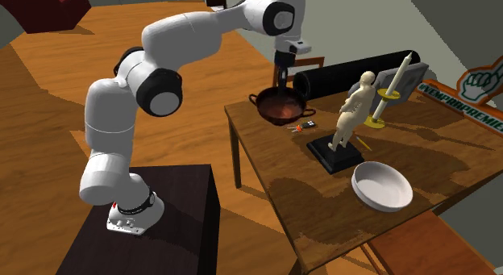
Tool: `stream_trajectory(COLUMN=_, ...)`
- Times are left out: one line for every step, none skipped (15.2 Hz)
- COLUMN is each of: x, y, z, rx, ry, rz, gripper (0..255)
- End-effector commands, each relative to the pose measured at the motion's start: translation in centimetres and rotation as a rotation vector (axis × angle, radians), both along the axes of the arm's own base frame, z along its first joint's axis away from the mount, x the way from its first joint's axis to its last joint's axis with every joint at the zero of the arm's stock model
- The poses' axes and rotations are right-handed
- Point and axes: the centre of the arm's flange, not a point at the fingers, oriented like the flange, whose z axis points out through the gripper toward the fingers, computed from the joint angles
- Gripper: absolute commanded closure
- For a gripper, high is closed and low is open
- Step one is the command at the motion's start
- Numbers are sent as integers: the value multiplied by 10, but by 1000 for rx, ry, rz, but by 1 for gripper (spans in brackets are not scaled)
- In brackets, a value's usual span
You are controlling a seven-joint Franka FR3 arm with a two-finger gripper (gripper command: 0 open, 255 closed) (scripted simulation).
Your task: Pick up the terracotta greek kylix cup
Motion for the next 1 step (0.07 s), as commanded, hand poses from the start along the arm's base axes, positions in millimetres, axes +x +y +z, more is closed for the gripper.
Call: stream_trajectory(x=0, y=1, z=4, rx=0, ry=-1, rz=0, gripper=255)
